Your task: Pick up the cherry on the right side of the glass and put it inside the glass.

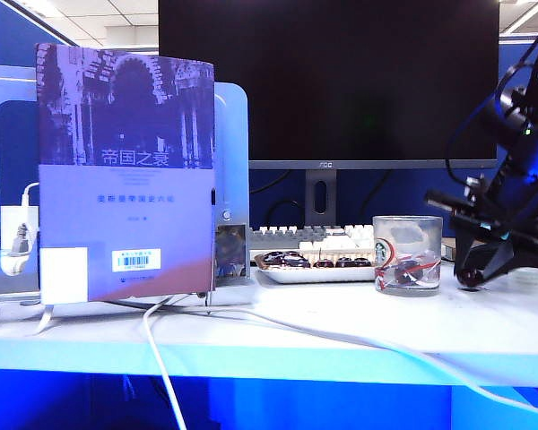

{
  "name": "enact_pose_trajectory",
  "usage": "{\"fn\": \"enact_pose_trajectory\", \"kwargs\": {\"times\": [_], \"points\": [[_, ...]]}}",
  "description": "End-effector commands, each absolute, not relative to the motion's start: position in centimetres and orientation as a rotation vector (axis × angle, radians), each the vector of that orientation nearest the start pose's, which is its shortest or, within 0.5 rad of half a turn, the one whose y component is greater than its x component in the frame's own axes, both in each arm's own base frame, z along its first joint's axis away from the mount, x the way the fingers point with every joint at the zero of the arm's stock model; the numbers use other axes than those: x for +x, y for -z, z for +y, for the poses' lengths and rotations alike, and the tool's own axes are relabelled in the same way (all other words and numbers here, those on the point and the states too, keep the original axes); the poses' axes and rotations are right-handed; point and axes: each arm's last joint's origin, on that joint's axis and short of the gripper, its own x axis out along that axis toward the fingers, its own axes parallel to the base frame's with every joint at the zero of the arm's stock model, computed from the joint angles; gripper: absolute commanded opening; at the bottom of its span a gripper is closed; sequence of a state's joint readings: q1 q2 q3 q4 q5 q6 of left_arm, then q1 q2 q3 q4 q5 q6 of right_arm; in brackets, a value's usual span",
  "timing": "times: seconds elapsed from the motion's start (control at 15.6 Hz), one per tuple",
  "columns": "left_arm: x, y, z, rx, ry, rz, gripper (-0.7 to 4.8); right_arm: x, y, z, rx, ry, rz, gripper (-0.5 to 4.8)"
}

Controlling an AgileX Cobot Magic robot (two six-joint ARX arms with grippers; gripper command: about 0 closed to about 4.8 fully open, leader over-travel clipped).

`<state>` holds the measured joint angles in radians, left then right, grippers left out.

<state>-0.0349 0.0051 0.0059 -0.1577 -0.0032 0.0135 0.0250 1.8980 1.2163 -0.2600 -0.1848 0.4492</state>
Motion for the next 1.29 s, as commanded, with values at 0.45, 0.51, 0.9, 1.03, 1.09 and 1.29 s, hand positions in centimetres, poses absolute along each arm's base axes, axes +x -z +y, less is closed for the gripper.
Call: {"fn": "enact_pose_trajectory", "kwargs": {"times": [0.45, 0.51, 0.9, 1.03, 1.09, 1.29], "points": [[9.6, -14.9, -0.3, 0.021, 0.036, 0.166, -0.05, 38.4, -21.6, 1.5, 0.486, -0.029, 0.781, 1.67], [9.6, -14.9, -0.3, 0.021, 0.036, 0.166, -0.05, 38.2, -22.4, 1.5, 0.488, -0.039, 0.763, 1.67], [9.6, -14.9, -0.3, 0.021, 0.036, 0.166, -0.05, 36.9, -25.6, 1.9, 0.534, -0.219, 0.704, 1.67], [9.6, -14.9, -0.3, 0.021, 0.036, 0.166, -0.05, 36.5, -26.6, 2.1, 0.551, -0.301, 0.689, 1.67], [9.6, -14.9, -0.3, 0.021, 0.036, 0.166, -0.05, 36.4, -26.8, 2.2, 0.56, -0.345, 0.687, 1.67], [9.6, -14.9, -0.3, 0.021, 0.036, 0.166, -0.05, 36.2, -26.9, 2.5, 0.587, -0.455, 0.715, 1.67]]}}
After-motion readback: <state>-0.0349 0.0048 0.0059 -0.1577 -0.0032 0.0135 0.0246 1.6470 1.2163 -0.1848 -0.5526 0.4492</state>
